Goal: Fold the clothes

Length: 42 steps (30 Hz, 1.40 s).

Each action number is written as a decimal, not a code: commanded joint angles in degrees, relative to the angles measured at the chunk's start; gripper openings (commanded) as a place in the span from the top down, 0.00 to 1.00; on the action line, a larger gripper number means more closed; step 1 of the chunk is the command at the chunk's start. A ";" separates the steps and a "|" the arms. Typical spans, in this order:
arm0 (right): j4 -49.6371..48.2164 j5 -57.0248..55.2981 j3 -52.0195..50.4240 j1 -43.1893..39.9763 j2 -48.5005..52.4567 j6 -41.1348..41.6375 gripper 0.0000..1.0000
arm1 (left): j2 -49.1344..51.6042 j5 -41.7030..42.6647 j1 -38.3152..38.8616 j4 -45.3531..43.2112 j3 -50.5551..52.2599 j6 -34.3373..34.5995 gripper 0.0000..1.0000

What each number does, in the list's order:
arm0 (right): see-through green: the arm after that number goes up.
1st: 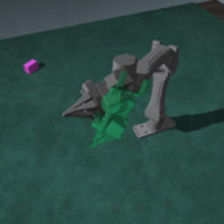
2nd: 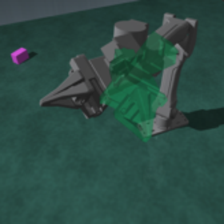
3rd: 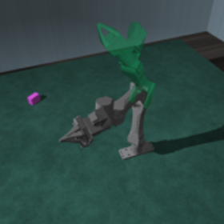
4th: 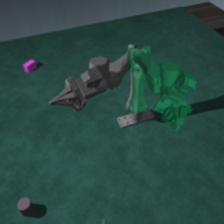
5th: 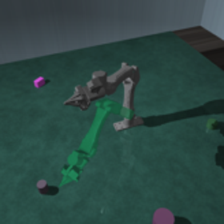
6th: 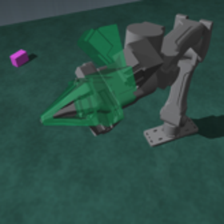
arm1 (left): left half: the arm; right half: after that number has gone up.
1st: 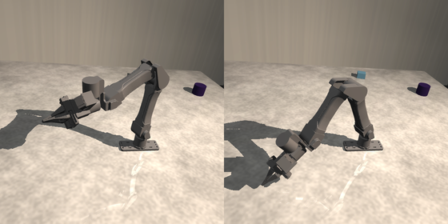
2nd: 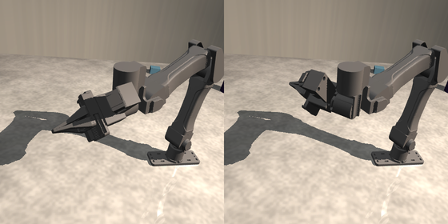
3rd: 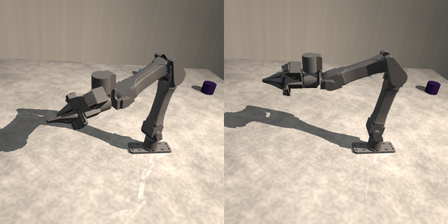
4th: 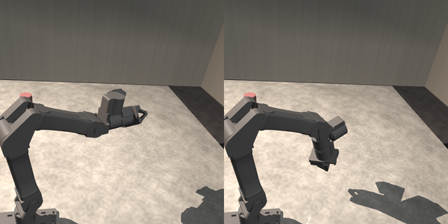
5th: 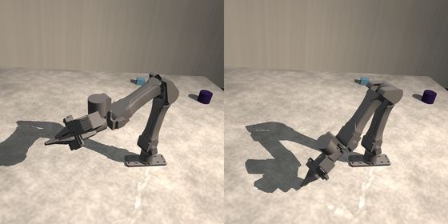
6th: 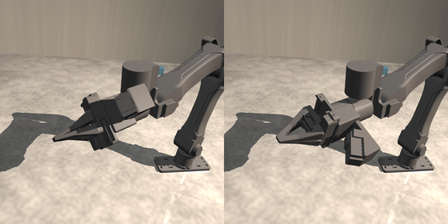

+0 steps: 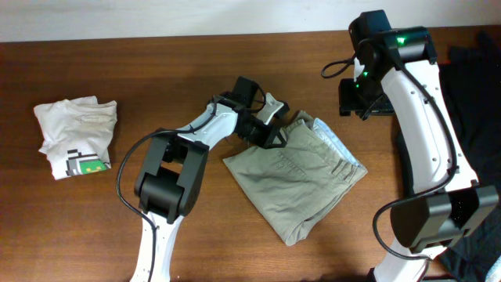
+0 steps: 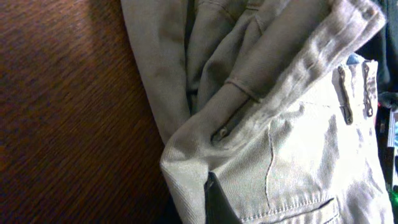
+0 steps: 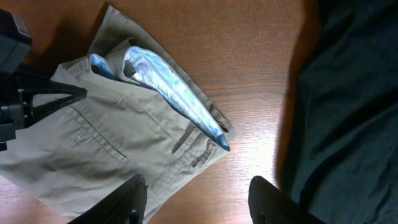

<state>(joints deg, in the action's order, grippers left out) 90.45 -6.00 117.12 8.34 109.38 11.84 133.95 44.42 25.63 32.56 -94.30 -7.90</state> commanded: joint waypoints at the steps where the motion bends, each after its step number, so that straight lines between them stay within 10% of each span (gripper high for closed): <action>1: 0.22 -0.07 0.92 -0.11 -1.07 0.22 0.43 | 0.39 -1.05 -4.02 2.75 -3.13 -0.37 0.99; 7: 0.22 -0.72 0.92 -1.01 -1.09 0.17 0.43 | -9.55 -20.70 -18.99 17.29 -16.46 1.99 0.99; 21: 0.28 -0.70 0.92 -2.05 -1.07 0.20 0.43 | -18.67 -22.84 -58.71 18.23 -17.29 3.76 0.99; 22: 0.28 -0.68 0.92 -2.05 -1.07 0.20 0.43 | -18.67 -22.82 -60.63 18.29 -17.29 3.78 0.86; 23: 0.37 -0.68 0.92 -2.05 -1.07 0.20 0.43 | -18.67 -22.82 -62.03 18.51 -17.29 3.80 0.01; 25: 0.46 -0.70 0.92 -2.05 -1.07 0.20 0.43 | -18.67 -22.80 -63.84 19.17 -17.29 3.82 0.01; 33: 0.13 -0.66 0.92 -2.05 -1.07 0.22 0.42 | -18.67 -14.27 -62.51 20.37 -17.29 5.92 0.01; 38: -7.43 6.78 0.90 -2.01 -0.79 0.20 0.04 | -18.67 -15.19 -45.94 21.11 -17.29 4.37 0.01; 42: -13.97 7.43 0.90 -2.01 -0.55 0.17 0.02 | -18.67 -21.22 -30.53 26.51 -17.29 4.35 0.01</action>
<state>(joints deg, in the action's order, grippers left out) 78.41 -0.12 117.12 6.55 109.38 11.81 116.27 27.46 -12.40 56.38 -110.61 -2.81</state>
